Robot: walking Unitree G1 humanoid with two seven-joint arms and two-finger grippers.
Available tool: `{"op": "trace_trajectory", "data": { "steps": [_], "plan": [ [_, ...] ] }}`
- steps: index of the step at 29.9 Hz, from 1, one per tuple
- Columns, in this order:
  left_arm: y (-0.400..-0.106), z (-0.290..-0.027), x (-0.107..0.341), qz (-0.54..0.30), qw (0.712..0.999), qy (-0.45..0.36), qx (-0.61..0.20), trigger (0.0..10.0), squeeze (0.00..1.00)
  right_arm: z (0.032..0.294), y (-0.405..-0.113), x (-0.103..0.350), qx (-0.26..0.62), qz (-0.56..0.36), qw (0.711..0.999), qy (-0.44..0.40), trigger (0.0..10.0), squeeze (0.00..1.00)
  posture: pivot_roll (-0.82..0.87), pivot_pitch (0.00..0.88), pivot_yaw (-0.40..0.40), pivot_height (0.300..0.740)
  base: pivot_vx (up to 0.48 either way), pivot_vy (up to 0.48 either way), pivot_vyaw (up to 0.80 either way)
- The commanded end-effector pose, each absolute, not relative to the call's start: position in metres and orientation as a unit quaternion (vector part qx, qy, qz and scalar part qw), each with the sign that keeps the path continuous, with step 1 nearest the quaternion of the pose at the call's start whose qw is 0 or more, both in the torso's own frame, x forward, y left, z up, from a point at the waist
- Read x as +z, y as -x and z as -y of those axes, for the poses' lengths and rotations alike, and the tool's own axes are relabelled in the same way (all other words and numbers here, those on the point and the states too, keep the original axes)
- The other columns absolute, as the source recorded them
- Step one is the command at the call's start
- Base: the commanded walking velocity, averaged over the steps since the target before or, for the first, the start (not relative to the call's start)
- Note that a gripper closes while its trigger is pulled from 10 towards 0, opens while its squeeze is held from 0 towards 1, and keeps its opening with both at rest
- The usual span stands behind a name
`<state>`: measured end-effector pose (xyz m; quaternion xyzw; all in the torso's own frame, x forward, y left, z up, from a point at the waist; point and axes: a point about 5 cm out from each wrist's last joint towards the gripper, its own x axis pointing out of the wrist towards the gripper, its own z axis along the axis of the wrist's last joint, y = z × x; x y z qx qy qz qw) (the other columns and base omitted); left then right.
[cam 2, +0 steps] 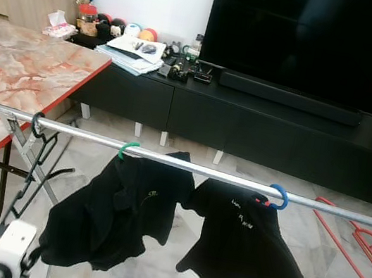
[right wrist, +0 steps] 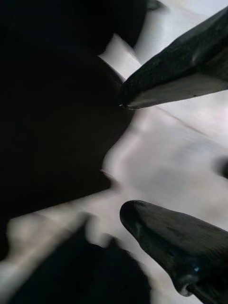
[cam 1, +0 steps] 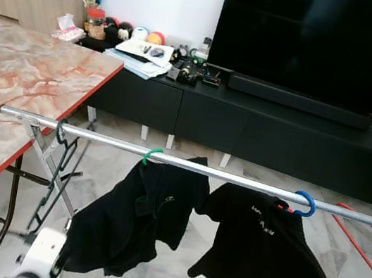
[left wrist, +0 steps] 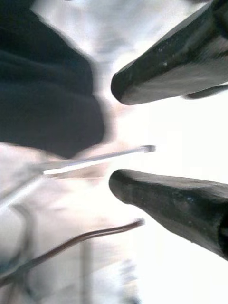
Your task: Hang hanger
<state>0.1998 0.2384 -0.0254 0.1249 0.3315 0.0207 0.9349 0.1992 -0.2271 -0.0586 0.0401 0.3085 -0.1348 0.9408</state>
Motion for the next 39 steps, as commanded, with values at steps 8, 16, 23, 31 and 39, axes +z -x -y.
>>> {"op": "trace_trajectory", "data": {
  "steps": [8,16,23,31,39],
  "plan": [
    [-0.173,-0.229,-0.062,-0.412,0.905,-0.107,0.01,10.0,0.0,0.25,-0.236,0.003,-0.128,-0.107,0.986,-0.015,10.0,0.0,0.1,0.0,-0.055,0.74,0.0,0.0,0.0],
    [-0.161,-0.224,-0.077,-0.438,0.892,-0.108,-0.008,10.0,0.0,0.239,-0.242,0.043,-0.099,-0.005,0.995,-0.007,10.0,0.0,0.1,0.0,-0.059,0.74,0.0,0.0,0.0],
    [-0.151,-0.222,-0.086,-0.462,0.88,-0.109,-0.017,10.0,0.0,0.244,-0.264,0.069,-0.11,0.0,0.994,0.001,10.0,0.0,0.09,0.0,-0.054,0.74,0.0,0.0,0.0],
    [-0.149,-0.214,-0.09,-0.471,0.875,-0.112,-0.032,10.0,0.0,0.245,-0.311,0.082,-0.075,-0.102,0.991,0.05,10.0,0.0,0.1,0.0,-0.054,0.74,0.0,0.0,0.0],
    [-0.143,-0.212,-0.094,-0.481,0.869,-0.111,-0.039,10.0,0.0,0.237,-0.325,0.089,-0.063,-0.163,0.984,0.035,10.0,0.0,0.12,0.0,-0.061,0.74,0.0,0.0,0.0]
  ]
}}
